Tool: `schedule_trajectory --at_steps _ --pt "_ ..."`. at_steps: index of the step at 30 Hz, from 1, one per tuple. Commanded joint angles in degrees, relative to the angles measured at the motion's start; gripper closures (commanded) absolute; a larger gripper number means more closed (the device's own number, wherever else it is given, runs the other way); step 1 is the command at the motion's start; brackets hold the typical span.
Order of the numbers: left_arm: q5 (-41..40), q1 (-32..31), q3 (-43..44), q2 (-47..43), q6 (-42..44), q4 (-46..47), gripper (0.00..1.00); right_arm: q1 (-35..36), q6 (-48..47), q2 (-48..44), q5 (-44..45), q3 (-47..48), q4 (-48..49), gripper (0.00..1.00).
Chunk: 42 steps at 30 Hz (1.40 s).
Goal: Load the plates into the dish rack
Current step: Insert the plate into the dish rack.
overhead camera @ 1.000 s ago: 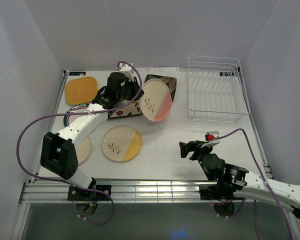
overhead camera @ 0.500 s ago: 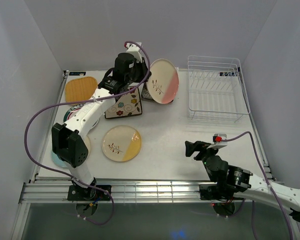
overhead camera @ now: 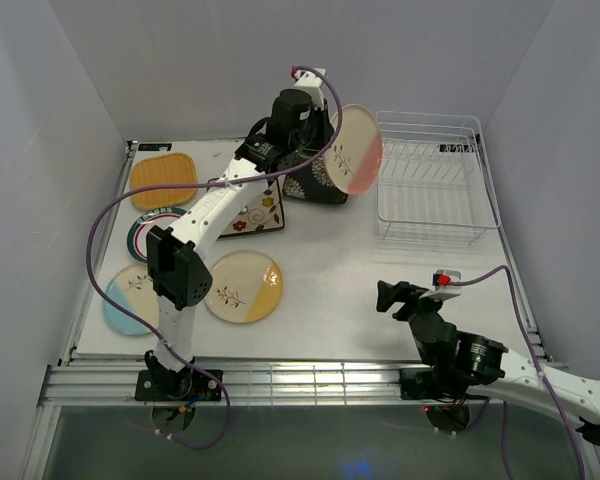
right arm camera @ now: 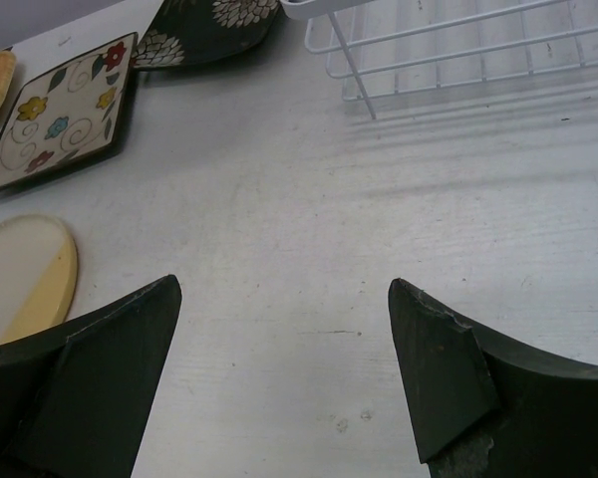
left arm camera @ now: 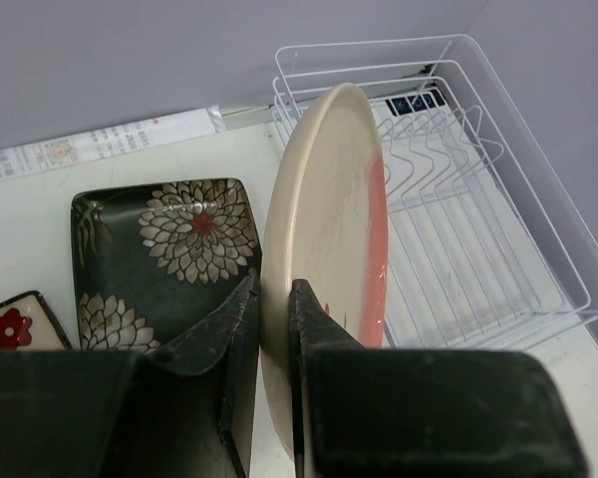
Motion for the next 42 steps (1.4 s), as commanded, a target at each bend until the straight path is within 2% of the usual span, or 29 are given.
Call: schedule_trajectory --at_steps 1,7,19,30,34,42 --pt "-3.4 -0.7 10.1 0.0 0.5 4.4 1.0 0.1 2.6 0.8 3.9 -0.2 -0.2 0.1" --pt "-3.1 -1.0 17.0 4.5 0.8 5.0 1.0 0.1 3.9 1.2 5.1 -1.0 -0.3 0.1" --pt "-4.7 -2.4 18.6 9.2 0.8 16.9 1.0 0.1 7.5 -2.1 7.5 -3.0 -1.7 0.1" --pt "-11.4 -9.2 19.1 15.6 14.7 31.7 1.0 0.1 10.0 -1.3 7.9 -3.2 -3.2 0.1" --pt "-13.5 -10.7 22.0 19.0 19.1 35.5 1.0 0.1 10.4 -1.6 7.9 -3.3 -3.8 0.1" --pt "-18.5 -13.0 22.3 23.8 29.0 46.1 1.0 0.1 10.4 -2.7 7.8 -3.6 -3.9 0.1"
